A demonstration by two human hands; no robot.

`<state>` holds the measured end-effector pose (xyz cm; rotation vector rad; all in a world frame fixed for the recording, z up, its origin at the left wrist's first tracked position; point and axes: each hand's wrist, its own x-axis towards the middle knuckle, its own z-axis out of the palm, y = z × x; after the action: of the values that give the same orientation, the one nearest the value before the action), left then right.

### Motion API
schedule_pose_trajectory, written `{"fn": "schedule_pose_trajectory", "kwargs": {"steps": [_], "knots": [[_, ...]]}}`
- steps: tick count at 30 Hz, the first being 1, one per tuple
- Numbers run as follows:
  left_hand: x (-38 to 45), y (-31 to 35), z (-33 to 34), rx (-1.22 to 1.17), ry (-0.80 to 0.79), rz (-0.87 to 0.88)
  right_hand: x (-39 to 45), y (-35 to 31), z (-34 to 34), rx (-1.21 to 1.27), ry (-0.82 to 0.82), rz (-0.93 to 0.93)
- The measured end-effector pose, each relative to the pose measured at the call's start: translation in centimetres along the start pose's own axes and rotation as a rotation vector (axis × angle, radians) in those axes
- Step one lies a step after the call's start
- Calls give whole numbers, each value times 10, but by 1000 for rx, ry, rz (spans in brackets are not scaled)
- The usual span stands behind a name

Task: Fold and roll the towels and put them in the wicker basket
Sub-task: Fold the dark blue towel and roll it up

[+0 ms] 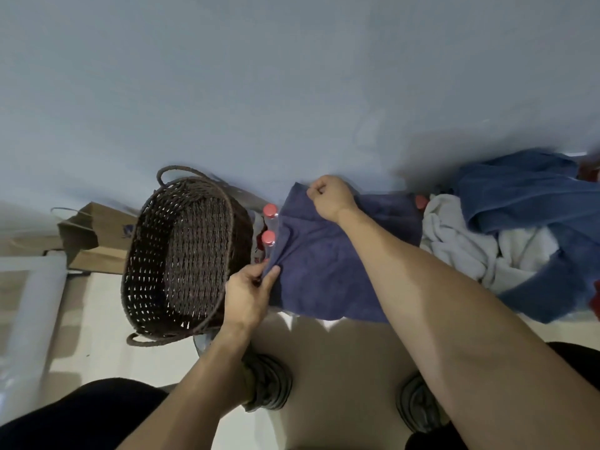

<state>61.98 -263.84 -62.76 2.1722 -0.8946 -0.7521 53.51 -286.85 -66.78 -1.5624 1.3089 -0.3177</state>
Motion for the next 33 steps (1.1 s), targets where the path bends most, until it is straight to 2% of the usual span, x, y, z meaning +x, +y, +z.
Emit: {"fn": "schedule_pose_trajectory", "kwargs": {"steps": [3,6,10,14,16,18,20,21,22,23,26,28,31,33], "knots": [[-16,4,-6,53,113,167,-8,-1,8,-95,74,-3],[-29,1,-11,119,64,242,-13,0,17,-285,143,-82],[-42,-9,-13,271,-90,-14,-10,0,19,-351,196,-140],[-53,-36,-5,148,-113,-243,-7,1,23,-347,236,-201],[-56,-46,-5,116,-118,-279,-7,2,27,-344,238,-208],[-57,-52,-9,235,-132,-139,-7,1,30,-334,230,-204],[-59,-52,-15,387,-185,160,-8,-2,34,-312,224,-199],[-60,-53,-16,412,-215,252,-7,-4,35,-311,218,-200],[-63,-52,-17,399,-232,258,-7,-6,37,-320,206,-198],[-66,-51,-17,351,-234,198,-6,-8,38,-335,184,-190],[-71,-56,-13,-17,-189,-188,-2,-14,39,-369,79,-153],[-71,-63,-12,-150,-132,-385,0,-15,38,-353,28,-157],[-70,-63,-10,-402,-93,-633,-1,-16,40,-344,23,-186],[-69,-60,-7,-615,-47,-717,-3,-16,43,-348,30,-211]]}}
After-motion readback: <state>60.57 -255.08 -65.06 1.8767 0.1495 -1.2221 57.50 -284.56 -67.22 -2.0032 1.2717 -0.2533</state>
